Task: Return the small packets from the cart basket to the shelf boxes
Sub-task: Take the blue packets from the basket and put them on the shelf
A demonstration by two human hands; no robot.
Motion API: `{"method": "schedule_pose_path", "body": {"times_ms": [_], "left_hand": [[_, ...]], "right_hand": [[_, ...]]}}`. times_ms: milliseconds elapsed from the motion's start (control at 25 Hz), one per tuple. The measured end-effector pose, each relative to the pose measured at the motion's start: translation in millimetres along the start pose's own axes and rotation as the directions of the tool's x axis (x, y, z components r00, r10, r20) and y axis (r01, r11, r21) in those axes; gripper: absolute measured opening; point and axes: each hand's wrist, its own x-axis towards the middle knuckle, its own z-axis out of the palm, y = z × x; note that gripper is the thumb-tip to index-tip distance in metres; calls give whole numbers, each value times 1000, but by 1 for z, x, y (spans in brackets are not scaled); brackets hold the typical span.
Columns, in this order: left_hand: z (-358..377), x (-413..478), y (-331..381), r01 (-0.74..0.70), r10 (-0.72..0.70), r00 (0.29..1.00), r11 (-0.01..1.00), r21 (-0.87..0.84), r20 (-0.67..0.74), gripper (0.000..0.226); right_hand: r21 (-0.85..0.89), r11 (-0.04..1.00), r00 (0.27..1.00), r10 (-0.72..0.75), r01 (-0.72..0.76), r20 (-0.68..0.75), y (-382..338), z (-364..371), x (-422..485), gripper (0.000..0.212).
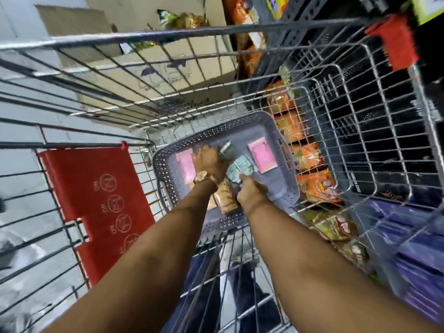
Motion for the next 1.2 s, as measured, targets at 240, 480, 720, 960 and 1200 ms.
{"method": "schedule_pose_path", "body": {"times_ms": [240,480,720,960,1200], "left_hand": [[-1,-31,10,191,-114,976,854,-483,184,51],[-77,-111,44,170,-59,985,543,-822,165,29],[-151,-253,150,-31,264,961,381,-924,77,27],[-125,-387,282,-223,759,628,390,-893,174,22],[-52,-489,416,-392,874,302,478,-786,381,27]], "right_hand": [[221,969,928,19,-109,373,-22,-7,-36,29],[7,932,924,-360,362,129,-55,-79,-100,21],[493,613,687,-725,617,42,-41,-272,-224,14],[718,234,640,-677,655,-363,40,-476,-276,24],[573,-19,524,-380,819,-762,113,-615,-267,26]]}}
